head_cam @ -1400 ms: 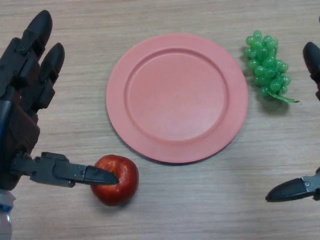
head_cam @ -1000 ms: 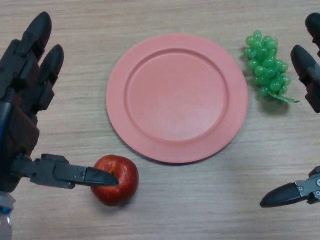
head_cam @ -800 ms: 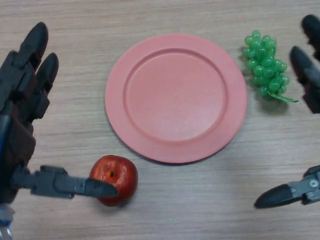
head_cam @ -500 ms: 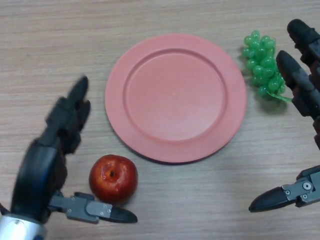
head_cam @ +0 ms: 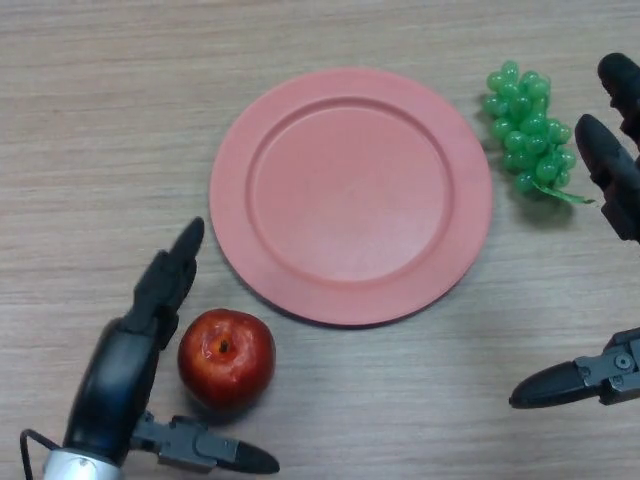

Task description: Pick up the red apple and place it on the plate

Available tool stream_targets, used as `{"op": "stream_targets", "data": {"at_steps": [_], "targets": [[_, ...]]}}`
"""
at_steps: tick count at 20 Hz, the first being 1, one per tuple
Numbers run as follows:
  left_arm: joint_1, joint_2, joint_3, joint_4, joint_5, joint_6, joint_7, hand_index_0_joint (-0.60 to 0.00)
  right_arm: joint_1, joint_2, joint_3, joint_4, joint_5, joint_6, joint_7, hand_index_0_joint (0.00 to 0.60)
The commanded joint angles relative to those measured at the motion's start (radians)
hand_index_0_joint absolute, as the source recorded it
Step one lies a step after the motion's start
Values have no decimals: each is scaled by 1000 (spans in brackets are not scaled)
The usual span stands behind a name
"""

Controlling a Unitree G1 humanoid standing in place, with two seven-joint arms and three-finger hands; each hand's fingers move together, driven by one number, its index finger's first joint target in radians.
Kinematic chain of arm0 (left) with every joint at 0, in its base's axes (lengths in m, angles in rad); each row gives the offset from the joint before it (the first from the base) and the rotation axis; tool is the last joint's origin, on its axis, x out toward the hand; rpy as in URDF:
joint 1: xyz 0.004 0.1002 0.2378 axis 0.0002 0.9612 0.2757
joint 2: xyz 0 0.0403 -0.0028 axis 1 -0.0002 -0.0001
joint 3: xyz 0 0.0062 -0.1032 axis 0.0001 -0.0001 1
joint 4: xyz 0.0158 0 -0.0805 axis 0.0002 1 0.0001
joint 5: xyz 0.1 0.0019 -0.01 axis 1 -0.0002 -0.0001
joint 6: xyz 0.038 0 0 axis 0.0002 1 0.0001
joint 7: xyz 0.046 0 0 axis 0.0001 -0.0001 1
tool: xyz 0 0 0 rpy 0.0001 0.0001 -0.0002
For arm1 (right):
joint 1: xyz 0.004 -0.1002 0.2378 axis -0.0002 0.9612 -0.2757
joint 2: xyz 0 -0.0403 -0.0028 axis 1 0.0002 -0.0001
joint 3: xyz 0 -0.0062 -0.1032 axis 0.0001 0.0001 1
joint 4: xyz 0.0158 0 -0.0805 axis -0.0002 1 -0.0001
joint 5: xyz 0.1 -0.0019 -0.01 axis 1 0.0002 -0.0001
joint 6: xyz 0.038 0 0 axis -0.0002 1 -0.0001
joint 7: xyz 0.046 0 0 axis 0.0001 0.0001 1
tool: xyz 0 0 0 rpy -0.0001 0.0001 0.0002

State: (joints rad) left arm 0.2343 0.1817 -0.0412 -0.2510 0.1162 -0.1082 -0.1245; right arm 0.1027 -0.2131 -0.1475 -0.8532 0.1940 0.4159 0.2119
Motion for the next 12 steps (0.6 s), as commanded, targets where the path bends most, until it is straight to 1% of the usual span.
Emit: {"op": "stream_targets", "data": {"at_steps": [1, 2, 3, 4, 6, 8, 9, 11, 12], "targets": [[-4, 31, 13, -39, 21, -157, 38, -349, -17, -12, -44, -50, 24, -156, -28, 0], [-3, 38, 9, -29, 72, -147, 40, -499, -21, -12, -43, -48, 27, -152, -36, 0], [0, 49, 3, -22, 170, -124, 34, -597, -25, -14, -46, -47, 35, -144, -43, 0], [-4, 53, 0, -29, 206, -100, 16, -600, -26, -15, -49, -48, 39, -140, -46, 0], [-3, 43, 2, -89, 155, -24, -15, -600, -29, -15, -52, -50, 43, -138, -53, 0], [-11, 37, 7, -186, 98, 63, -25, -600, -27, -14, -48, -45, 39, -148, -55, 0], [-28, 40, 9, -207, 103, 74, -24, -600, -29, -15, -47, -45, 39, -147, -56, 0], [-93, 39, 31, -274, 69, 141, -31, -600, -33, -18, -53, -47, 45, -136, -57, 0], [-154, 40, 38, -287, 56, 167, -34, -600, -32, -17, -53, -48, 46, -137, -57, 0]]}}
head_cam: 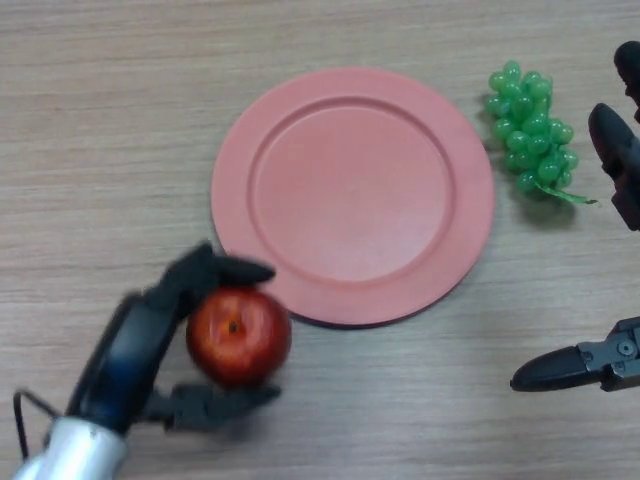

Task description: Pick up the red apple and place it on the plate

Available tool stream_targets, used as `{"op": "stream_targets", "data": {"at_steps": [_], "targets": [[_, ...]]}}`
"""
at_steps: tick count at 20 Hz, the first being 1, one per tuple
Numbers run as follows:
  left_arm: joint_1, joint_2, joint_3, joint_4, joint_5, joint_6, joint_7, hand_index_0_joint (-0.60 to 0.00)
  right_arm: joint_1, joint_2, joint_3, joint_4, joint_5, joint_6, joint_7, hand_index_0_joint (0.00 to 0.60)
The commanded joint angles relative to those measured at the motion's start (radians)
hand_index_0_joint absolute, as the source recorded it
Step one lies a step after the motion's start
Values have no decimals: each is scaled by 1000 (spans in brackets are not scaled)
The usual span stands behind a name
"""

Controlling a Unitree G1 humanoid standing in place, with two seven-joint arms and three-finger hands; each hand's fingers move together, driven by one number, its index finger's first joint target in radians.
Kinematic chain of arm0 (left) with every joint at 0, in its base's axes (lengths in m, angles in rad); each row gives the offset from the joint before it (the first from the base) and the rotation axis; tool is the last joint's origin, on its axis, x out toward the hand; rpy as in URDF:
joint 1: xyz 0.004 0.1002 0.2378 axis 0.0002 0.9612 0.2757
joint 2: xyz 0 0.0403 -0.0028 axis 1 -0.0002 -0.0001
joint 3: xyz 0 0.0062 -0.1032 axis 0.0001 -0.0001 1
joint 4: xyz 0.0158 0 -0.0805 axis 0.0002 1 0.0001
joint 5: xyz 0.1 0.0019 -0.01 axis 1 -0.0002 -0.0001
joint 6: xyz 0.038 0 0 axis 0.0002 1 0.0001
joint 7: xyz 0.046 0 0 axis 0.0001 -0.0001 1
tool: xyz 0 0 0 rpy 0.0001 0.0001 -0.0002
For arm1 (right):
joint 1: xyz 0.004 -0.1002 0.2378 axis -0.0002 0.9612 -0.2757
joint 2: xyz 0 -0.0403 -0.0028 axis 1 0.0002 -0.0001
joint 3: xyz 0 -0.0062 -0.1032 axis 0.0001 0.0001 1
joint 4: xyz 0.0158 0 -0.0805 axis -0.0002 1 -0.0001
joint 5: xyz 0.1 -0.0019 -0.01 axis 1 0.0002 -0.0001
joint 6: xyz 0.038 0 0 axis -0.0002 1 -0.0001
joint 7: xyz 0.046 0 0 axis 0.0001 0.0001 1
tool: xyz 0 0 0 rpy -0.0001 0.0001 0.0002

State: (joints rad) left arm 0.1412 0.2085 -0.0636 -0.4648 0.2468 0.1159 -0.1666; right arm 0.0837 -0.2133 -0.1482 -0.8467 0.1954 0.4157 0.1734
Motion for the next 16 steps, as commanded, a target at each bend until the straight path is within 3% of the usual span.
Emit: {"op": "stream_targets", "data": {"at_steps": [1, 6, 11, 13, 15, 16], "targets": [[-118, 14, 67, -57, -88, -51, 17, -600, -12, -17, -54, -57, 46, -135, -17, 0], [-427, 5, 15, 276, -34, -175, 76, -600, -16, -22, -95, -92, 110, -111, -17, 0], [-549, -18, -69, 566, 104, -402, 132, -600, 9, -12, -122, -105, 125, -132, -11, 0], [-553, -18, -80, 540, -70, -335, 133, -600, 12, -10, -128, -106, 129, -136, -19, 0], [-558, -18, -77, 545, -63, -322, 142, -399, 13, -10, -128, -108, 130, -133, -20, 0], [-567, -18, -72, 552, -47, -304, 152, -250, 15, -10, -131, -111, 133, -129, -20, 0]]}}
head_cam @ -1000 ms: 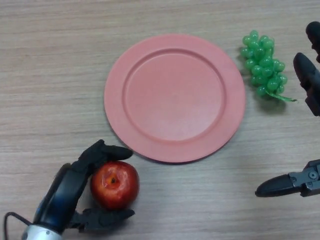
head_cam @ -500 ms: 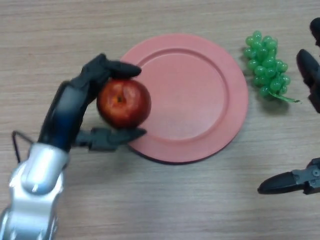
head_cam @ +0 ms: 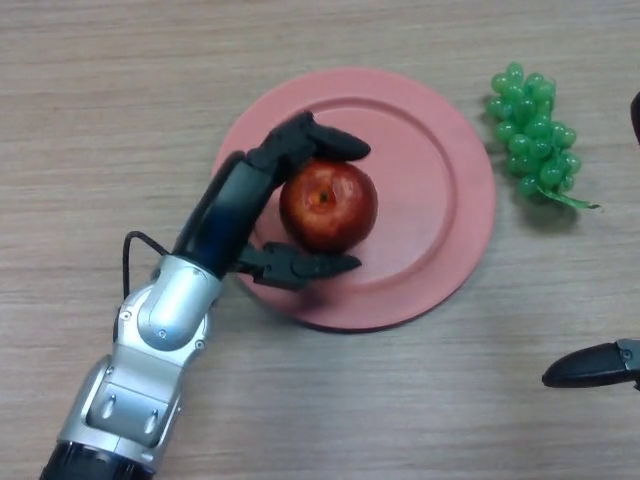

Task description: Pick up the red apple and place it on the plate

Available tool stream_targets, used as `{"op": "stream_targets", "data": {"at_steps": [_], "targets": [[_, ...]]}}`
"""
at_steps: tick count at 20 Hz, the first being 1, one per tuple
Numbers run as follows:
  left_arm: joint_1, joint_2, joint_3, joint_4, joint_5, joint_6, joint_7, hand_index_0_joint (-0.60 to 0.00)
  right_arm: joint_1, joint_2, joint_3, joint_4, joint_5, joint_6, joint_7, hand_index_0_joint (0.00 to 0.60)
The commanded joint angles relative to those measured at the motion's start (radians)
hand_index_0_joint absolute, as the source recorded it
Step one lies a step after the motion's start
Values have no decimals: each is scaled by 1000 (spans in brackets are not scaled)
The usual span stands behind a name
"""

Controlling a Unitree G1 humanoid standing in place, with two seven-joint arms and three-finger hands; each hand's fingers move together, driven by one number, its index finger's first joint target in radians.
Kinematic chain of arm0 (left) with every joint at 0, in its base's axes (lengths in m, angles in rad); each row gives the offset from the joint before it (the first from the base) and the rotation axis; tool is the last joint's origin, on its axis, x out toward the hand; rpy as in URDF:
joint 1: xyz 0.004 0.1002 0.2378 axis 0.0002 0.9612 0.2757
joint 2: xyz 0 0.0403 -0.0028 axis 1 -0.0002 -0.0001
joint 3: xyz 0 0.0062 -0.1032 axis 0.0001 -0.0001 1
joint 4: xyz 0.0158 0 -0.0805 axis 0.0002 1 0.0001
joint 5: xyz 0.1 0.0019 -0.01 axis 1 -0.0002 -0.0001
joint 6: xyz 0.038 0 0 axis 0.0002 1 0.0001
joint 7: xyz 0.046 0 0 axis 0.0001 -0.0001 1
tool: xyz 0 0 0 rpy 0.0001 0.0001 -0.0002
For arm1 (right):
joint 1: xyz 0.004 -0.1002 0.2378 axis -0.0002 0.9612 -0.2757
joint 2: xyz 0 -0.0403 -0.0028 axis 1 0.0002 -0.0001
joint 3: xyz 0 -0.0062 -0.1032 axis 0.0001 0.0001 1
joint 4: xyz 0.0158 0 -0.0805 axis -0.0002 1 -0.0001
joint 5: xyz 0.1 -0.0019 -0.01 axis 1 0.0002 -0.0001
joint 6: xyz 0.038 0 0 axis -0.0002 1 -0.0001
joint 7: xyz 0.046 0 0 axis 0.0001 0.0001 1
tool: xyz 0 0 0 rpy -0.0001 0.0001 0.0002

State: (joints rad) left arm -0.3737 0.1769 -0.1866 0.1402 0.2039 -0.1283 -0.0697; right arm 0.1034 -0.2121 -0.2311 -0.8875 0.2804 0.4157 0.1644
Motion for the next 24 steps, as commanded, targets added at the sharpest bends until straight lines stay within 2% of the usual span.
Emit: {"op": "stream_targets", "data": {"at_steps": [1, 2, 4, 6, 10, 11, 14, 16, 18, 21, 24], "targets": [[-62, 13, 56, -53, 23, -31, 60, -149, -4, -13, -58, -75, 59, -122, -9, 0], [-79, 13, 67, -82, 80, 37, 53, 0, -5, -17, -89, -87, 91, -105, -5, 0], [-78, 13, 105, -167, 86, 75, -16, 0, -1, -16, -94, -89, 86, -119, 0, 0], [-66, 16, 140, -242, 68, 84, -42, 0, 0, -19, -99, -90, 80, -117, 11, 0], [14, 58, 215, -504, -62, 168, -84, 0, -27, -25, -75, -72, 42, -113, -4, 0], [53, 77, 233, -557, -85, 163, -84, 0, -34, -28, -60, -67, 25, -115, -6, 0], [192, 102, 309, -658, -213, 145, -76, 0, -52, -35, -42, -63, 22, -96, -8, 0], [288, 99, 350, -699, -281, 106, -68, 0, -54, -30, -13, -68, 22, -86, -17, 0], [369, 94, 389, -713, -309, 54, -102, 0, -64, -34, 9, -84, 24, -53, -29, 0], [396, 91, 448, -747, -333, 67, -90, 0, -86, -38, 46, -62, -15, -55, -38, 0], [402, 87, 452, -746, -328, 72, -75, 0, -91, -34, 72, -59, -35, -52, -30, 0]]}}
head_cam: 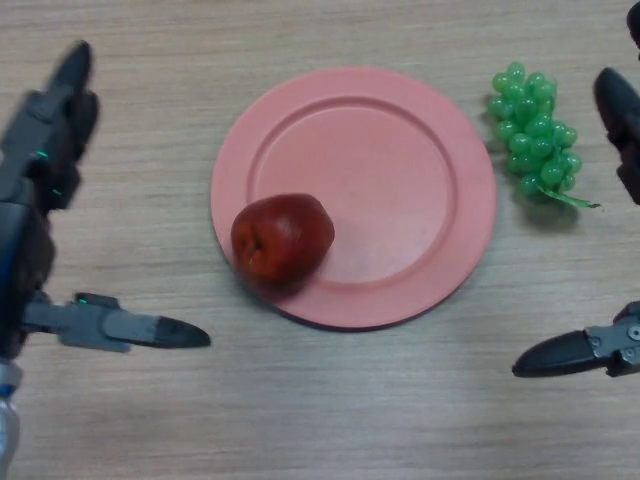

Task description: Pick up the red apple and place it on the plate

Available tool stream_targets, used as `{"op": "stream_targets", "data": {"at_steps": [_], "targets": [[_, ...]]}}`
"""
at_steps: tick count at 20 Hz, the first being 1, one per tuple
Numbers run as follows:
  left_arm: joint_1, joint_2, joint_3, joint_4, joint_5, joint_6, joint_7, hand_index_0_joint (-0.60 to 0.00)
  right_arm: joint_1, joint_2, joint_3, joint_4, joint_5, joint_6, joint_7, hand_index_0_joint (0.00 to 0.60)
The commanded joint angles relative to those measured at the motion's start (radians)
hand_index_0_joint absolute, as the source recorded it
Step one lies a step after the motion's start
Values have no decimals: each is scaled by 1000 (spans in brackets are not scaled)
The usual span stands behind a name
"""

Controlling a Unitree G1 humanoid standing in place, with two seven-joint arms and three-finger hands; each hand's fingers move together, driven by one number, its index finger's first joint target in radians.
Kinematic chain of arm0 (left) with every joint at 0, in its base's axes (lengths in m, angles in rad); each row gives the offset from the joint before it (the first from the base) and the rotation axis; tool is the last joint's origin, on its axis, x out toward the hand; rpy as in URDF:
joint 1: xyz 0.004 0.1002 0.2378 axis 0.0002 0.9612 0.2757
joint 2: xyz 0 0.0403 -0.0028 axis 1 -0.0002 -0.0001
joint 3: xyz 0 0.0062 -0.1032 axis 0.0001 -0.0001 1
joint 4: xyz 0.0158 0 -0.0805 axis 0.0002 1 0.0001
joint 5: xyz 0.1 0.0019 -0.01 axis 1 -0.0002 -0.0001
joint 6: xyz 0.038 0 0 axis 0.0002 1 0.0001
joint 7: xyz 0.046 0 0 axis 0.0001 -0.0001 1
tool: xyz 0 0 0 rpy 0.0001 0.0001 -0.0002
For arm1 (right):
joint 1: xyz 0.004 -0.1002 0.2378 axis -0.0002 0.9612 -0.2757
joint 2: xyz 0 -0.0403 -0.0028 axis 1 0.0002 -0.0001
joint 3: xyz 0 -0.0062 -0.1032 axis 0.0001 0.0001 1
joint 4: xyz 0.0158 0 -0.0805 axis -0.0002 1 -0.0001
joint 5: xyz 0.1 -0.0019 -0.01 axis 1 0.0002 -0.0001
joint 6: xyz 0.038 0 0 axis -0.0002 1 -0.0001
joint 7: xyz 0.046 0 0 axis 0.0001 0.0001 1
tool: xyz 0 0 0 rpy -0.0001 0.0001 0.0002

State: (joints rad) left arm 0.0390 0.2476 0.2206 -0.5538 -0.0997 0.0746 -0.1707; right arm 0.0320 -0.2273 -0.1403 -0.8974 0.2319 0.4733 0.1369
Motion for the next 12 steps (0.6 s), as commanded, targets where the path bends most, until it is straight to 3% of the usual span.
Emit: {"op": "stream_targets", "data": {"at_steps": [1, 6, 12], "targets": [[-7, 16, 46, -56, -25, -120, 27, 0, -25, -19, -18, -48, 14, -102, -7, 0], [-1, 21, 88, -107, -51, -49, 9, 0, -72, -28, 10, -57, -15, -50, -29, 0], [-18, 30, 109, -190, -89, 78, -5, 0, -70, -31, 25, -44, -42, -78, 13, 0]]}}
